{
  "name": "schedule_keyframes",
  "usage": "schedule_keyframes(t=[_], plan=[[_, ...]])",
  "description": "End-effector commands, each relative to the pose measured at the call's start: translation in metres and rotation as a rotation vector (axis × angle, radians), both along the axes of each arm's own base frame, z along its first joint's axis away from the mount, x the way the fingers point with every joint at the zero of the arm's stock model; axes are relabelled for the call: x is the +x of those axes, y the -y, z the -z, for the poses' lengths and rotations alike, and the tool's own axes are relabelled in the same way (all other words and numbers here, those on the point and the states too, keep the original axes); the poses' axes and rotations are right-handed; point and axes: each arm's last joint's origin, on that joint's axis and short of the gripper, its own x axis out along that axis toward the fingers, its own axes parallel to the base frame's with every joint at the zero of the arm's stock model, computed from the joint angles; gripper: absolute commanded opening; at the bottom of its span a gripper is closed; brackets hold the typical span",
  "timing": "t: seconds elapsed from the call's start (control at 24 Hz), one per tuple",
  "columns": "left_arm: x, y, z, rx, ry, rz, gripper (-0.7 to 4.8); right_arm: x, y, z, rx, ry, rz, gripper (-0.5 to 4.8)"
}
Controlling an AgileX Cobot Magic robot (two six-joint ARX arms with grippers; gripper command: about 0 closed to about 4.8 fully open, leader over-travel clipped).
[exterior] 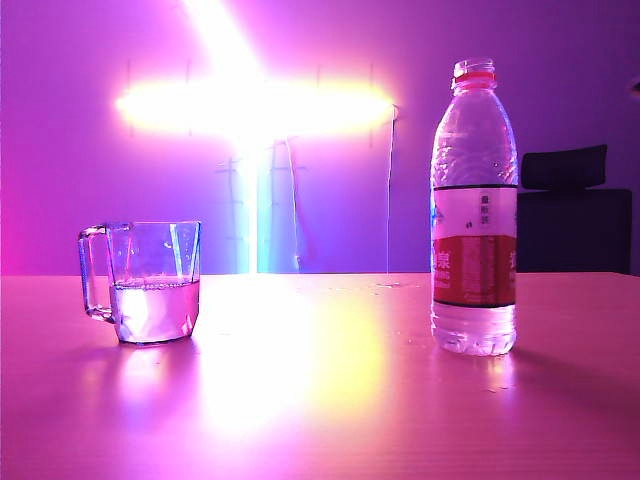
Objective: Pick up the mineral water bottle on the table and pour water into the mug until it's half full.
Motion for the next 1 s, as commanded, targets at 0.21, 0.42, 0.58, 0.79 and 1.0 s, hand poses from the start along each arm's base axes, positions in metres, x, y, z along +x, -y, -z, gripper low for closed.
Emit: schedule_keyframes(t=[0.21,0.42,0.58,0.79,1.0], plan=[[0.000,0.000,-0.002,0.004,0.011,0.005,-0.02,-0.007,0.022,0.005,-0.035,-0.027,0.121,-0.01],[0.000,0.000,-0.002,0.004,0.011,0.005,-0.02,-0.008,0.034,0.006,-0.049,-0.031,0.173,-0.01],[0.000,0.000,-0.002,0.004,0.011,0.005,-0.02,-0.011,0.039,0.006,-0.066,-0.015,0.207,-0.01],[0.000,0.000,-0.002,0.004,0.011,0.004,-0.02,-0.012,0.041,0.006,-0.065,-0.009,0.220,-0.01],[0.000,0.000,-0.002,0.004,0.010,0.005,-0.02,-0.012,0.040,0.006,-0.069,-0.009,0.189,-0.01]])
